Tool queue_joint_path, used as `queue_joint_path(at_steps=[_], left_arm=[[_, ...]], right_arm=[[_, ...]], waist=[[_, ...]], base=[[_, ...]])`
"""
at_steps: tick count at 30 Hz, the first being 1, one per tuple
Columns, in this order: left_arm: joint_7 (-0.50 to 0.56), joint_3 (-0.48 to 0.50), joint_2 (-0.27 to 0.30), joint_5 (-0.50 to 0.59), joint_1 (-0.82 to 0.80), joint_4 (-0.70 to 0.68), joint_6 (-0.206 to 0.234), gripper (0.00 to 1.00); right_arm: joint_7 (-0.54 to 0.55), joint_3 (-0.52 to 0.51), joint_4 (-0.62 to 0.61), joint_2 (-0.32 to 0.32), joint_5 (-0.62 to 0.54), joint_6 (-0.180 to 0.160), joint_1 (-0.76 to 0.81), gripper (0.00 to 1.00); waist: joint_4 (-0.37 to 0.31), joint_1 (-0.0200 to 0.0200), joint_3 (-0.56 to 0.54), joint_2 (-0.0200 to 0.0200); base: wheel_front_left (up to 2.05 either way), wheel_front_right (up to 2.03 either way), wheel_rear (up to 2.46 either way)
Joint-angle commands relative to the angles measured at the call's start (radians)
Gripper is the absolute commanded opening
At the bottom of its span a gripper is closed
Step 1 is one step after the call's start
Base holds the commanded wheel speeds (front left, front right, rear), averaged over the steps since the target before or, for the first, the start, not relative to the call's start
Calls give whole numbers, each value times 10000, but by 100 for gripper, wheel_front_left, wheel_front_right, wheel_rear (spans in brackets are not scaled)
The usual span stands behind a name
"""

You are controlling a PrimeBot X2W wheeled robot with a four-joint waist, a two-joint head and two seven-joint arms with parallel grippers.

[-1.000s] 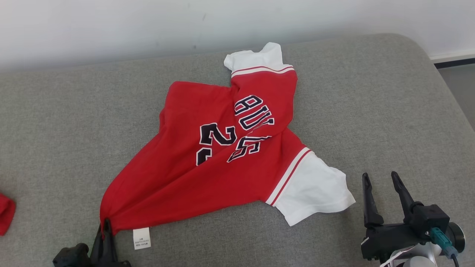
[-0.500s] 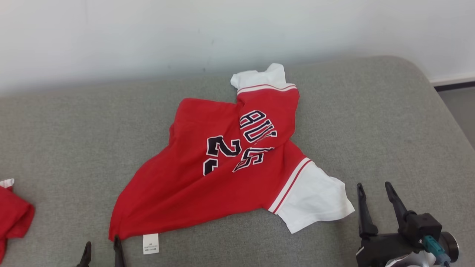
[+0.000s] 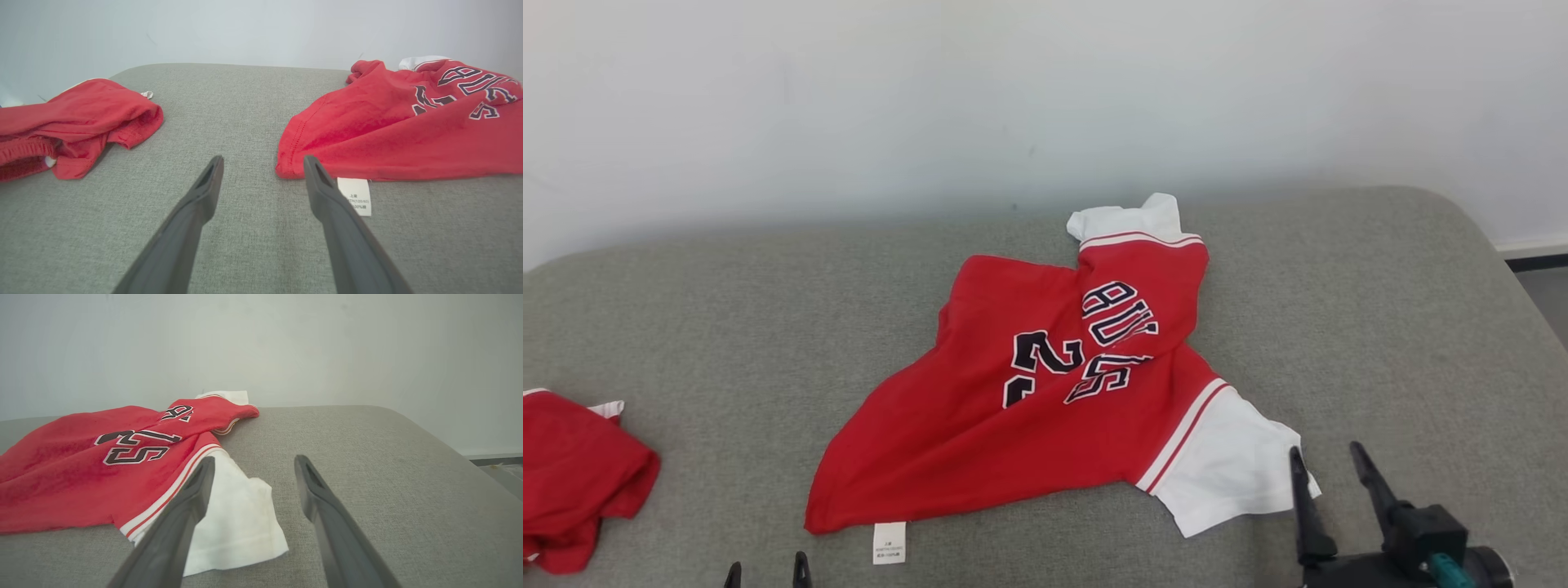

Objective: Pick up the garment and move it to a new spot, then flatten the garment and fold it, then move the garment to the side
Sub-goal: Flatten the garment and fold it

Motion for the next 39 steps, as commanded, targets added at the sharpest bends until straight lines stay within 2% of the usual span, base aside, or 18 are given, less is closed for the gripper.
queue_joint_path(at_steps=[1, 6, 19, 39], left_arm=[[-30, -22, 29, 30, 90, -69, -14, 100], [-30, -202, 29, 187, 216, -220, -122, 100], [-30, -239, 29, 380, 322, -468, -255, 100], [-31, -1616, 31, -312, -689, -189, 118, 100]], right_arm=[[-7, 56, 29, 51, -116, 6, 120, 100], [-7, 416, -59, 28, -336, 6, 289, 100], [-7, 407, 78, 79, -425, 6, 465, 100], [-5, -878, 1338, -393, -21, 6, -226, 100]], waist=[[86, 2, -76, 0], [283, 2, -173, 0], [634, 2, -128, 0], [730, 2, 1493, 0]], base=[[0, 0, 0], [0, 0, 0], [0, 0, 0], [0, 0, 0]])
